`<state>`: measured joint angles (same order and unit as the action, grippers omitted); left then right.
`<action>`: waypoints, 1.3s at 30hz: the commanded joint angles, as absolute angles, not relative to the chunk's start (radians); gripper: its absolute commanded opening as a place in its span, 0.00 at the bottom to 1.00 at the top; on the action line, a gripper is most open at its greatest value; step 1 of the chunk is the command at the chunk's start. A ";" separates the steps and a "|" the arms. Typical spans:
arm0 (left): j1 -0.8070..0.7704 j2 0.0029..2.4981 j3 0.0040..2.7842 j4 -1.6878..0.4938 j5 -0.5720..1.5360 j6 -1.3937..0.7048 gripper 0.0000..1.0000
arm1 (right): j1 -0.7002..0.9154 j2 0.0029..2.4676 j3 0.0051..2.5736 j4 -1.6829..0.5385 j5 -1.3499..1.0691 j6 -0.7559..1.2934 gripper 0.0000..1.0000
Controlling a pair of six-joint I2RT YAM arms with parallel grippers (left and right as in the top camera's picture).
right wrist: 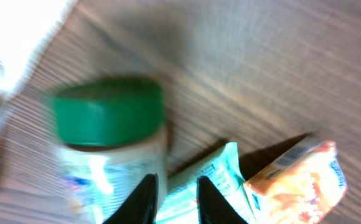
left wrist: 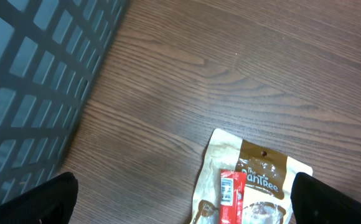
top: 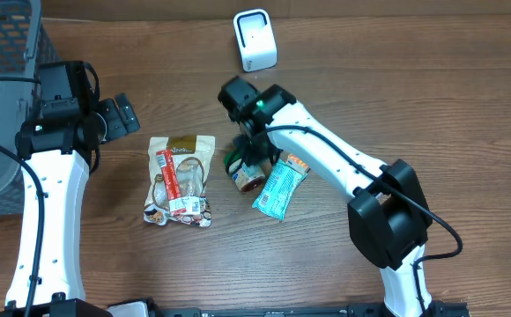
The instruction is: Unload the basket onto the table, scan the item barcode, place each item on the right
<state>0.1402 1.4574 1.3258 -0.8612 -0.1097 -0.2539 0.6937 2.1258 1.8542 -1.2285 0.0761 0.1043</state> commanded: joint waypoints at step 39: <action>0.144 1.453 1.345 -0.860 -0.114 -0.235 1.00 | 0.718 2.161 1.702 -0.893 -0.001 0.336 0.79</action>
<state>0.1402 1.4574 1.3258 -0.8616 -0.1097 -0.2539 0.7151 2.1540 1.7069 -0.9051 0.0025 0.3519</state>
